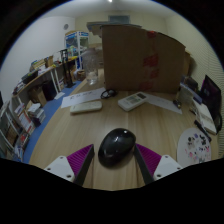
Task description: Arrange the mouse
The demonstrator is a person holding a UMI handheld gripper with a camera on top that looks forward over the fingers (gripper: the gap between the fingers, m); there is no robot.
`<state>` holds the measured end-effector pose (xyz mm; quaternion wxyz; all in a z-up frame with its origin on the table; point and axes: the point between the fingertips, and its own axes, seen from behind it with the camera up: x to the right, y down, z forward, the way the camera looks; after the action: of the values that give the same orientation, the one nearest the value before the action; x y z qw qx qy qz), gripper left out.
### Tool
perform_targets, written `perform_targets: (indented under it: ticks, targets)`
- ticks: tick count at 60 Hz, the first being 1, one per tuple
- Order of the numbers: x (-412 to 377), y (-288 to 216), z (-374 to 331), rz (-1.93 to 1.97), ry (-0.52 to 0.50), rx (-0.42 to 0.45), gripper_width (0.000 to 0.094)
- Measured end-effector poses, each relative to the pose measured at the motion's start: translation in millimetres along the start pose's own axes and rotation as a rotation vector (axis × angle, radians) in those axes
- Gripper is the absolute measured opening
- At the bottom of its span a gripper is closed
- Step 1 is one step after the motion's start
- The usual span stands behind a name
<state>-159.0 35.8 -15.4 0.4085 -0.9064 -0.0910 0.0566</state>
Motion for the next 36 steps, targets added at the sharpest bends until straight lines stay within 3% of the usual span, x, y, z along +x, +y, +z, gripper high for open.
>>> perform_targets:
  ticks: [12, 17, 36]
  targets:
    - [-7.9, -25.0, 29.5, -0.013, 0.007, 0.026, 0.0812]
    - [-11.5, -30.2, 34.7, -0.02, 0.001, 0.04, 0.0573]
    - [-23.6, -35.8, 19.3, -0.109, -0.04, 0.151, 0.0398]
